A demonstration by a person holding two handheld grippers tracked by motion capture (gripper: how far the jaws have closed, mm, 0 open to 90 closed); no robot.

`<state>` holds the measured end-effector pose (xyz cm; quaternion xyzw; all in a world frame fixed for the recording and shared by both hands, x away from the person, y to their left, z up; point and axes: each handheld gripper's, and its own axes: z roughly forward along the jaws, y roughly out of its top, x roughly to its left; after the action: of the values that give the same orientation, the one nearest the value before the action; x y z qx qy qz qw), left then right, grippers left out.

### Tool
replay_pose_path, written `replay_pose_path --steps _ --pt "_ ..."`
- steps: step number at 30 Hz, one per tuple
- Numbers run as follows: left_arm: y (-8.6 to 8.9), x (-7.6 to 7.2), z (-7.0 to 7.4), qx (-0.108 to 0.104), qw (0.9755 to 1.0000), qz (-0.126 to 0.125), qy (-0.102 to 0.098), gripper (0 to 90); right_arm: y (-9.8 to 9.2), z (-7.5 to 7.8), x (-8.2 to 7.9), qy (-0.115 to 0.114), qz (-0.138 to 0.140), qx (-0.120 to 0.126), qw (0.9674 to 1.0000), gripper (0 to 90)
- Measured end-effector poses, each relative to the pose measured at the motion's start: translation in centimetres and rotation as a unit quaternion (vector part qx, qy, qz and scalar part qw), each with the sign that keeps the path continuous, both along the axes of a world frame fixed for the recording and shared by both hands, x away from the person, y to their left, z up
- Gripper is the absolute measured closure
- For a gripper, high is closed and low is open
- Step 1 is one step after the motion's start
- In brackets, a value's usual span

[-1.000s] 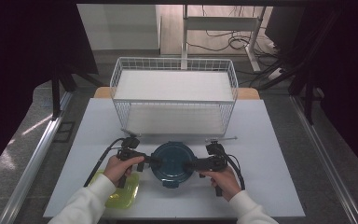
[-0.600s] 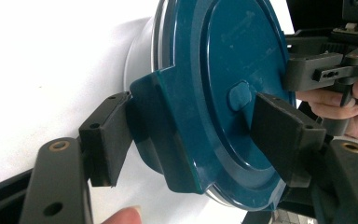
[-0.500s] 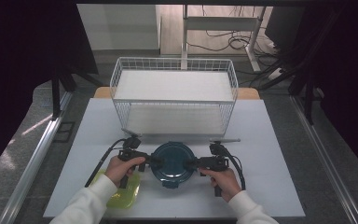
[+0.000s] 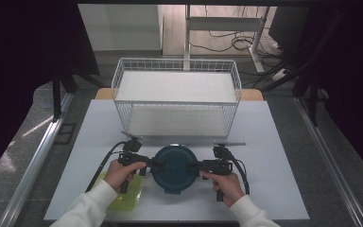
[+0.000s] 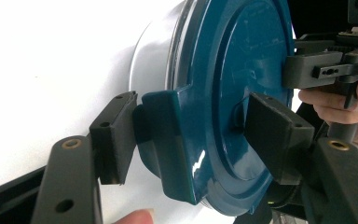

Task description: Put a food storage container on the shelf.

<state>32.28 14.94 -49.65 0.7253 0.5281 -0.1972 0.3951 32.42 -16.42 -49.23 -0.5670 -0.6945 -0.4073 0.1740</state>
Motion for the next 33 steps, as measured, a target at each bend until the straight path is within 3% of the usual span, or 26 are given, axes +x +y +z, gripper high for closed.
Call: replay_pose_path --steps 16,33 --pt "-0.2 -0.8 0.7 0.000 0.9999 0.006 -0.015 38.6 -0.1 1.1 -0.5 -0.027 -0.009 -0.005 0.9996 39.6" --pt "0.3 -1.5 3.7 0.003 0.9989 0.010 -0.047 39.1 0.2 3.5 -0.9 -0.073 0.002 0.001 0.9973 39.6"
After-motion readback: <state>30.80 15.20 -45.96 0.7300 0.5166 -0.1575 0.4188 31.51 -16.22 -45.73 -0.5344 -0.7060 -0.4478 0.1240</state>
